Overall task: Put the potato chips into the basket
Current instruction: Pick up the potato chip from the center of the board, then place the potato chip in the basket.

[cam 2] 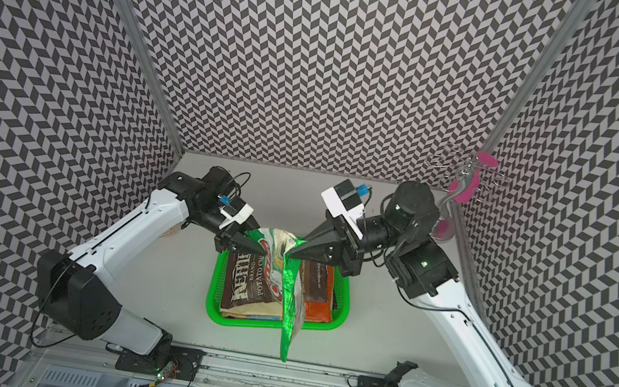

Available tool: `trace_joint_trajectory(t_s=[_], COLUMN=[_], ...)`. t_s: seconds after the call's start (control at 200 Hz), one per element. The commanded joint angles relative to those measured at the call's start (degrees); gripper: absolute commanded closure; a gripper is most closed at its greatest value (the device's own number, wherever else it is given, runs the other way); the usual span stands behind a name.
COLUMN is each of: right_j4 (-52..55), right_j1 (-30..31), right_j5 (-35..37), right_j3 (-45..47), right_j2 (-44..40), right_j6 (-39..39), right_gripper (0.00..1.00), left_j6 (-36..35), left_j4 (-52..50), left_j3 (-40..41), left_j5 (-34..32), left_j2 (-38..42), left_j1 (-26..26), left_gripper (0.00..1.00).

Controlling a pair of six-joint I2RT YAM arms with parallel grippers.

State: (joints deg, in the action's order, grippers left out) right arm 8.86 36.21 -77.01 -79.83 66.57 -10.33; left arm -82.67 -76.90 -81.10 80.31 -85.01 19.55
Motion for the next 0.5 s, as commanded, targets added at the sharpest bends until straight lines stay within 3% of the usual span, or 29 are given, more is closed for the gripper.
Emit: trace_joint_trajectory(t_s=[0.0,0.215,0.496], right_j4=[6.4,15.7,20.7], right_j1=[-0.3,-0.2,-0.3], right_j5=[6.1,18.8,34.5], right_j3=[-2.0,-1.4,2.1], right_j2=[0.0,-1.0,-5.1], right_j6=[7.2,12.8,13.4], right_gripper=[1.0,1.0,1.0], left_j6=[2.5,18.5,23.2], left_j4=[-0.3,9.6,10.2], left_j3=[-2.2,-2.2,-2.7], left_j5=[-3.2,-13.0,-26.9], left_j2=[2.4,6.5,13.5], left_j1=[0.3,0.0,-0.2], left_gripper=[1.0,1.0,1.0])
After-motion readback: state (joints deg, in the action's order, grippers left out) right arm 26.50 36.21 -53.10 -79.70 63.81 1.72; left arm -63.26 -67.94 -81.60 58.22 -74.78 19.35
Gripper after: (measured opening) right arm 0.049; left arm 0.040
